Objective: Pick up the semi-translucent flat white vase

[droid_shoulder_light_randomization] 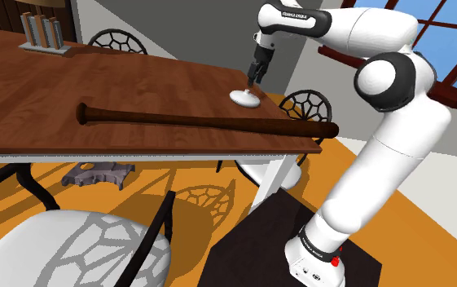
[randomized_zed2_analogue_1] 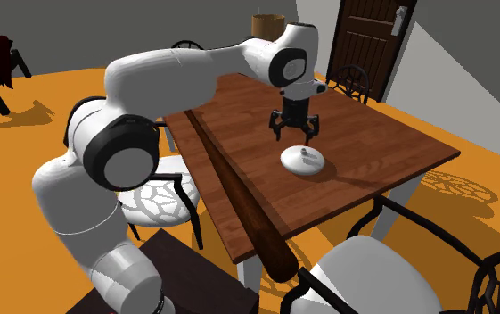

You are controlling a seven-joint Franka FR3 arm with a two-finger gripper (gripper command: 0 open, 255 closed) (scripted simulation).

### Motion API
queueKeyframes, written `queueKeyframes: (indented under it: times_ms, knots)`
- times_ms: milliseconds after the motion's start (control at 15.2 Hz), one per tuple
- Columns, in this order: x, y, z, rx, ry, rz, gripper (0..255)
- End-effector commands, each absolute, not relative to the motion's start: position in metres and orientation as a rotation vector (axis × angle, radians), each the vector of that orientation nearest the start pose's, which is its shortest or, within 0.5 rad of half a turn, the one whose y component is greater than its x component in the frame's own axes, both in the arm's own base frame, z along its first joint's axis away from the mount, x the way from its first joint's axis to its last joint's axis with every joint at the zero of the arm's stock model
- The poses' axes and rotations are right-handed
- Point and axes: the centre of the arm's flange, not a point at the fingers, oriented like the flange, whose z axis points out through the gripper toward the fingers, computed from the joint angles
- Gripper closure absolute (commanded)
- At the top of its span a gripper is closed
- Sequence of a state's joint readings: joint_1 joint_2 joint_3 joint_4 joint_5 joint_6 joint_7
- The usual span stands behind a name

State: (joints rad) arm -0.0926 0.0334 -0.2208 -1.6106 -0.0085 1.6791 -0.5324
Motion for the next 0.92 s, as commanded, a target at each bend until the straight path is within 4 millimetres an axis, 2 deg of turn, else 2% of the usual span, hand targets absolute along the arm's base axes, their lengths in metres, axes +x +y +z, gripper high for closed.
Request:
queueKeyframes:
  times_ms: [0, 132, 594, 726, 792, 858]
  knots:
    - [0.566, -0.192, 0.596, -3.149, -0.353, -0.051, 0]
    - [0.582, -0.205, 0.597, -3.147, -0.355, -0.058, 0]
    - [0.582, -0.205, 0.560, -3.147, -0.355, -0.058, 0]
    - [0.582, -0.205, 0.557, -3.147, -0.355, -0.058, 0]
    - [0.583, -0.204, 0.556, -3.147, -0.355, -0.059, 255]
    - [0.583, -0.204, 0.556, -3.147, -0.355, -0.058, 255]
